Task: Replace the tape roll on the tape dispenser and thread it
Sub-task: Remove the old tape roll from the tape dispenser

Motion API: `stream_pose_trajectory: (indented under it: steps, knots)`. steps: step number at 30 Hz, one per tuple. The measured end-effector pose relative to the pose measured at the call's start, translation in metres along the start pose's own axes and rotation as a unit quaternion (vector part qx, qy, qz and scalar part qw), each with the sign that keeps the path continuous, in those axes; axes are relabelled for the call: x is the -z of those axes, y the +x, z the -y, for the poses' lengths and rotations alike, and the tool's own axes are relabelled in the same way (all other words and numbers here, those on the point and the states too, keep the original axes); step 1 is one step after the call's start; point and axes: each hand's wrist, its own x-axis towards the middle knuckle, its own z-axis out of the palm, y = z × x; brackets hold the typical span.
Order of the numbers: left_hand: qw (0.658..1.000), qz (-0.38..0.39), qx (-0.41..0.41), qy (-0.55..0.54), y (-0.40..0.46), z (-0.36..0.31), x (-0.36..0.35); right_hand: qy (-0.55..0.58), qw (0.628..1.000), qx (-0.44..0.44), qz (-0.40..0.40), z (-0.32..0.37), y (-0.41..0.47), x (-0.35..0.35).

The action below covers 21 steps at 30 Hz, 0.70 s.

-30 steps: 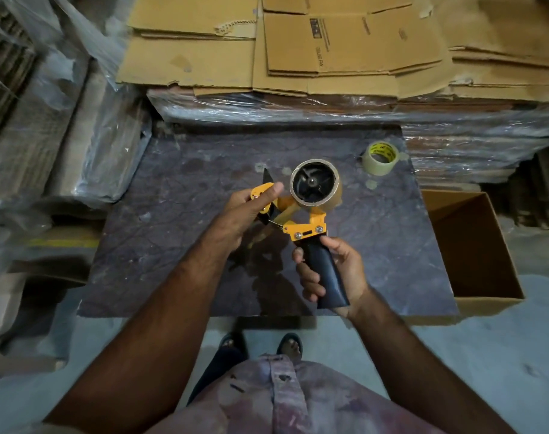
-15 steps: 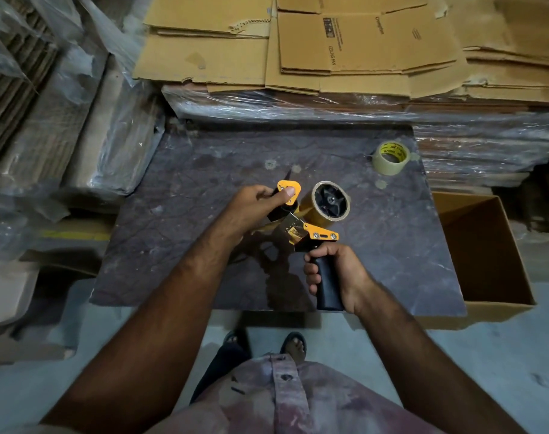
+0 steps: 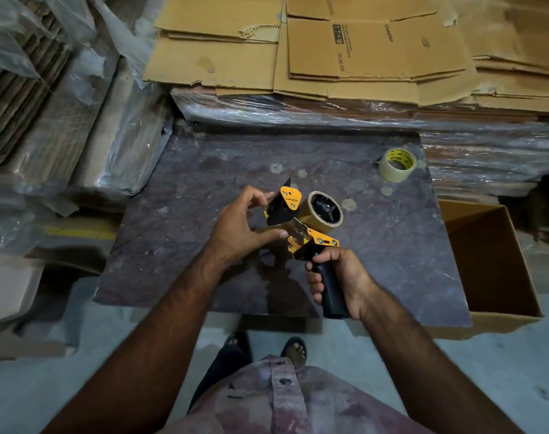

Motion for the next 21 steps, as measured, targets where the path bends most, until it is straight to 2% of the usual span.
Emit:
stream_pose_trajectory:
  steps: [4, 10, 21]
  knots:
    - [1.0, -0.008, -0.02, 0.018, 0.004, 0.006, 0.002, -0.003, 1.0, 0.0, -0.001, 0.006, 0.002, 0.004]
    - [0.999, 0.049, -0.021, 0.003, 0.017, 0.0, 0.011, -0.013, 1.0, -0.012, 0.011, 0.01, 0.0, 0.015]
    - [0.986, 0.114, -0.093, 0.076, 0.057, -0.026, 0.028, 0.022, 0.995, -0.033, 0.096, 0.004, 0.009, 0.031]
